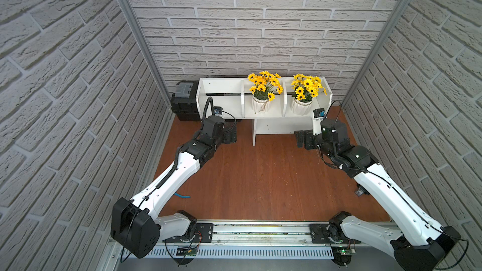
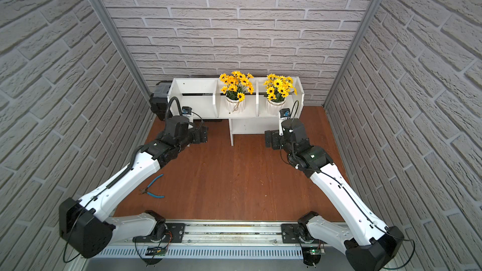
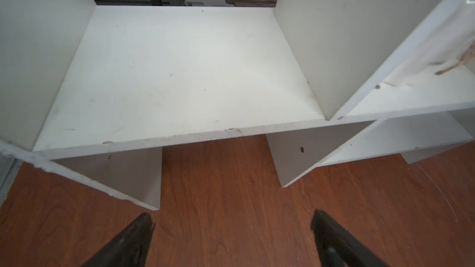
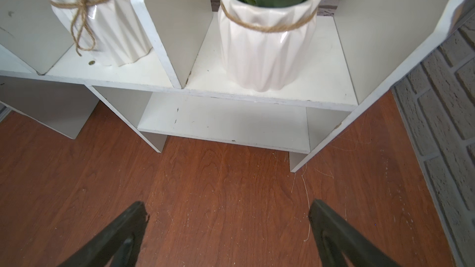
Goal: Take the sunflower pots off the shelves
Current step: Pick up the sunflower pot from the shelf.
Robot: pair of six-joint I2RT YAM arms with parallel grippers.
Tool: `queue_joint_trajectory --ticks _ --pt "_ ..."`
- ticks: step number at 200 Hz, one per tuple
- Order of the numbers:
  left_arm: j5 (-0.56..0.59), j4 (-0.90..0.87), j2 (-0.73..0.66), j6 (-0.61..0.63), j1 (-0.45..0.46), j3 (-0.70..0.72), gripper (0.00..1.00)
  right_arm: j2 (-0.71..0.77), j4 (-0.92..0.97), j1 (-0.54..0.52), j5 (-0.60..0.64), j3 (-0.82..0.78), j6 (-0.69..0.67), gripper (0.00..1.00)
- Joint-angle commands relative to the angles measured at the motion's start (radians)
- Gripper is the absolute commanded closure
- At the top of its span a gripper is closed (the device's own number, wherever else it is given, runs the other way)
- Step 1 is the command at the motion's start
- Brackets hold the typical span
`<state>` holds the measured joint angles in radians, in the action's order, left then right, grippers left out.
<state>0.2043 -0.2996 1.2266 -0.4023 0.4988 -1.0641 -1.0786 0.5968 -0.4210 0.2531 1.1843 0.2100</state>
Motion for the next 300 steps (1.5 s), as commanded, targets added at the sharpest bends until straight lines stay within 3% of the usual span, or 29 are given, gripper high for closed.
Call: queue_joint_trajectory --ticks 1,37,109,185,300 --pt "-0.11 0.033 -0.048 0.008 0.003 0.024 0.02 -0.015 0.039 -0.007 0.023 0.06 -0.045 0.0" --pt "-0.161 0.031 -0.065 0.027 0.006 0.035 0.02 -0.044 0.009 -0.007 0.066 0.111 -0.087 0.0" --pt "-0.097 0.057 -0.083 0.035 0.039 0.08 0.02 -0.186 -0.092 0.039 0.032 0.191 -0.108 0.01" --pt "-0.079 0.081 -0.083 0.063 0.045 0.105 0.02 -0.274 -0.207 0.156 -0.09 0.19 -0.087 0.0" --pt "-0.081 0.124 -0.036 0.085 0.064 0.115 0.02 -0.385 -0.365 0.204 -0.156 0.176 -0.092 0.0"
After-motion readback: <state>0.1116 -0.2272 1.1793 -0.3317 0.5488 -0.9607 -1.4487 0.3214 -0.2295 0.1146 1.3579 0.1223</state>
